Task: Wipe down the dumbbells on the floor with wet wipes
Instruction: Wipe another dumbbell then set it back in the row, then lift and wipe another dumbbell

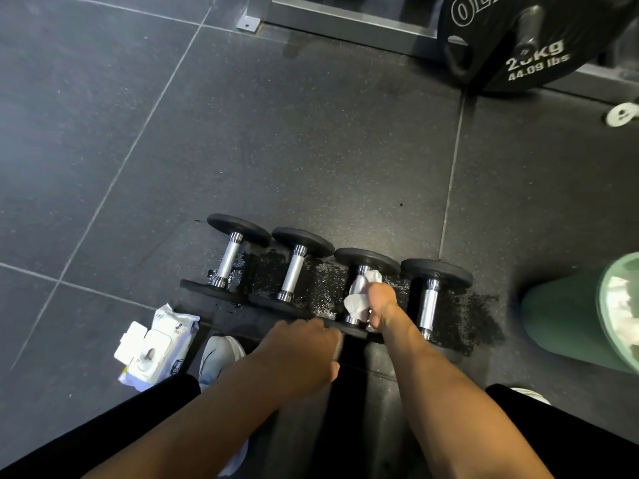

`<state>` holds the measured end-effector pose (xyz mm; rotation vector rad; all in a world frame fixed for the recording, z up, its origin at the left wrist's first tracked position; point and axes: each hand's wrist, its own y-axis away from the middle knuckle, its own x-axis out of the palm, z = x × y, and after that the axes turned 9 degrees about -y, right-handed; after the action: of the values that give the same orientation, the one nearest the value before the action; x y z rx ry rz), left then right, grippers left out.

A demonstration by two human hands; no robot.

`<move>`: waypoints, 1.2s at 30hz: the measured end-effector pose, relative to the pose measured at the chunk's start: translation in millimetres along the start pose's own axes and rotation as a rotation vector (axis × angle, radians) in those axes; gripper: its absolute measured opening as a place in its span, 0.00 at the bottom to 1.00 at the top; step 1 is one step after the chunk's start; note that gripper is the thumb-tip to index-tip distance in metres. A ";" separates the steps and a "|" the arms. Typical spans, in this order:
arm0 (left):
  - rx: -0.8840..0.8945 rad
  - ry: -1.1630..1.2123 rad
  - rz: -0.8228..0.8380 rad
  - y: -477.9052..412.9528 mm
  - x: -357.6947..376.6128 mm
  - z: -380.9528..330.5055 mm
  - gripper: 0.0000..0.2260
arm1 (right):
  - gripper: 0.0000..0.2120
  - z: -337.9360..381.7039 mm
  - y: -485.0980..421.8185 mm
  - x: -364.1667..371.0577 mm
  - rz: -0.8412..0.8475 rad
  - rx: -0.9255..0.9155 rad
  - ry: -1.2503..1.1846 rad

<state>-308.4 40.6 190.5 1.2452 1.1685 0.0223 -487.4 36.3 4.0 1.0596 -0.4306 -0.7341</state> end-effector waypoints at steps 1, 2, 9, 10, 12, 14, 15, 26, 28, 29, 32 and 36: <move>0.006 -0.005 0.007 0.5 -1.7 -0.1 0.18 | 0.13 3.9 4.9 -3.4 0.002 -0.013 0.014; 0.012 -0.009 0.012 1.2 -3.7 -0.6 0.18 | 0.12 7.4 9.5 -8.0 0.006 -0.022 0.015; 0.046 0.003 0.040 6.4 -14.8 -1.3 0.17 | 0.13 26.5 48.6 -54.5 0.066 -0.075 -0.110; 0.050 0.011 0.046 6.5 -14.3 -0.4 0.16 | 0.13 30.3 57.0 -60.9 0.065 -0.091 -0.124; 0.051 0.024 0.052 4.7 -12.5 0.4 0.15 | 0.13 38.2 72.0 -79.2 0.055 -0.123 -0.149; 0.038 0.065 0.055 -2.2 -5.8 1.4 0.13 | 0.11 45.7 83.7 -98.0 0.018 -0.151 -0.143; 0.023 0.111 0.060 -6.1 -0.2 0.9 0.12 | 0.11 48.1 91.0 -107.9 0.007 -0.161 -0.148; -0.236 1.034 0.134 -71.0 47.6 -79.9 0.23 | 0.15 47.5 114.8 -196.9 -0.130 -0.190 -0.241; -0.344 1.276 0.194 -89.5 53.0 -103.5 0.27 | 0.15 44.9 111.1 -202.6 -0.124 -0.196 -0.222; -0.375 1.358 0.216 -98.2 55.4 -115.9 0.28 | 0.15 44.7 108.7 -203.8 -0.120 -0.199 -0.223; -0.465 1.570 0.275 -123.7 65.5 -152.3 0.33 | 0.12 43.3 99.7 -203.4 -0.109 -0.194 -0.216; -0.542 1.790 0.324 -157.9 76.5 -178.6 0.33 | 0.13 42.8 82.8 -201.5 -0.110 -0.184 -0.177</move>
<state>-483.1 149.7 48.2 0.6793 2.1277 1.8716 -626.4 179.2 101.8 0.8537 -0.4486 -0.9518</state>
